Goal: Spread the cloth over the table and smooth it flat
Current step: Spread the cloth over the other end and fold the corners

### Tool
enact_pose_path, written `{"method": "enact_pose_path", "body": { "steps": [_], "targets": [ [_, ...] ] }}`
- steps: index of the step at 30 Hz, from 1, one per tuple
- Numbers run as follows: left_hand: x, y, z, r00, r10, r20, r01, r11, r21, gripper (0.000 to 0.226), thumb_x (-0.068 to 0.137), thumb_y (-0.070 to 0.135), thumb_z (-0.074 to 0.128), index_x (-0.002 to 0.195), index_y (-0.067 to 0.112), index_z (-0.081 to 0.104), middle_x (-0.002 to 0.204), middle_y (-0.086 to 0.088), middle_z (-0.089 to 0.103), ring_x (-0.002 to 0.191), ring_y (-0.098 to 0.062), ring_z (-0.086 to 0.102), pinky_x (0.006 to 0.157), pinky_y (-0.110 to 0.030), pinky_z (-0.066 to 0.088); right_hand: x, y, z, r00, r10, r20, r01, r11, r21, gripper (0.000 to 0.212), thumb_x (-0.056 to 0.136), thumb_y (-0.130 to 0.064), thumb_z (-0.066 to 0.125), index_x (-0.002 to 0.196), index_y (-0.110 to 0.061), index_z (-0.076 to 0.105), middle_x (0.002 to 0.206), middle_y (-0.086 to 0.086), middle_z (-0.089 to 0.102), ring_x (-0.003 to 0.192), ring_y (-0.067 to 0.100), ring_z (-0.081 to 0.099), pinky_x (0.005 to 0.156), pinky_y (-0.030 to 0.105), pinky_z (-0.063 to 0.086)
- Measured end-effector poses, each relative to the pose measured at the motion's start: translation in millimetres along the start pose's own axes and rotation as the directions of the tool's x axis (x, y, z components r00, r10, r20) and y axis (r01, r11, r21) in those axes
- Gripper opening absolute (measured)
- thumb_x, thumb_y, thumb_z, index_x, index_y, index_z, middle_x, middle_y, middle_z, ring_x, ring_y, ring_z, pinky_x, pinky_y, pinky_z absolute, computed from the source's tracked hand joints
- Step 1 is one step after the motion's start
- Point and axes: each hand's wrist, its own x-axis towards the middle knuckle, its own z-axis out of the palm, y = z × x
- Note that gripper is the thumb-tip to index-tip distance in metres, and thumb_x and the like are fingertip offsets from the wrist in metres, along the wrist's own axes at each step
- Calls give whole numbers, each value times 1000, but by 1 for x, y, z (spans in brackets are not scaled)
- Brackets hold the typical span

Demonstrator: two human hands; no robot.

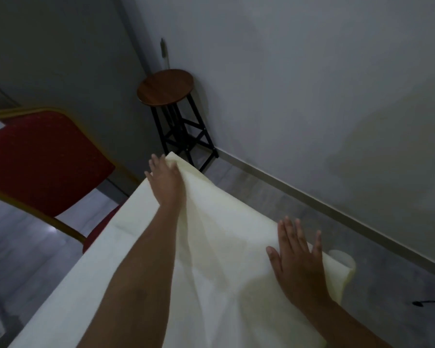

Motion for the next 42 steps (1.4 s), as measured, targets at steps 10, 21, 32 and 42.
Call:
{"method": "enact_pose_path", "body": {
  "steps": [10,21,32,42],
  "targets": [
    [-85,14,15,920,220,326,-262,961,91,64,100,50,14,153,17,1,161,-3,-9,148,-17,-13,120,-39,-8,-36,34,-2,999,-35,-11,35,997,70,61,97,-42,28,146,-6,32,152,12,34,140,30,34,115,52,20],
    [-131,43,16,915,215,340,-242,970,38,66,100,48,18,153,12,0,161,-6,-11,147,-18,-15,120,-37,-8,-26,51,-12,996,-54,70,43,987,154,64,97,-48,20,147,-11,32,151,8,38,139,24,35,117,45,17],
    [-222,98,45,938,158,308,-187,980,68,67,97,53,12,153,18,-3,160,-4,-19,143,-15,-26,118,-35,-12,-45,122,-12,959,-229,167,184,952,246,63,97,-52,11,151,-19,14,157,-3,15,147,18,12,120,41,-1],
    [-246,135,55,972,-181,148,172,982,72,63,99,42,20,153,19,-3,161,-3,-8,148,-14,-8,120,-38,-7,23,229,-5,916,-337,220,307,938,161,56,101,-39,28,150,-12,21,160,5,14,148,22,4,117,42,-4]
  ]
}}
